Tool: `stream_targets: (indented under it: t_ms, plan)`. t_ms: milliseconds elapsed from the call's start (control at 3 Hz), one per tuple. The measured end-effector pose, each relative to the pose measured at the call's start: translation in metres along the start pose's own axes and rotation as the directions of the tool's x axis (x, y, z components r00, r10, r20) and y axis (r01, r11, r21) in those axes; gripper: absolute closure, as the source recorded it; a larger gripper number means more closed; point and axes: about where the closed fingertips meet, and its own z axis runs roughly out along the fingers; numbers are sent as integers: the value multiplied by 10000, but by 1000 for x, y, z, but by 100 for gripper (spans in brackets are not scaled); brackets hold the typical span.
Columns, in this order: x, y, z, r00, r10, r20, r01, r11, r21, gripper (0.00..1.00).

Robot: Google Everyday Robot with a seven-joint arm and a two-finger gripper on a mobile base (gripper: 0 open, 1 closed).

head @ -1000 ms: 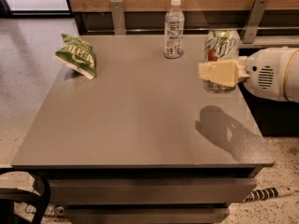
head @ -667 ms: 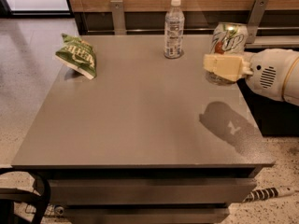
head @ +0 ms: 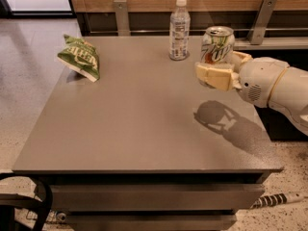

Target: Place 7up can upright

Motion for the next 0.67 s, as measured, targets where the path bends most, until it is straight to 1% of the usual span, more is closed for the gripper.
stream_targets:
  t_ms: [333,667]
  plan:
    - [5,8,5,9860,-1669,57,1670,9853,-358,100]
    - [5,8,6,9860,-1669,58,1670,9853,-364,100]
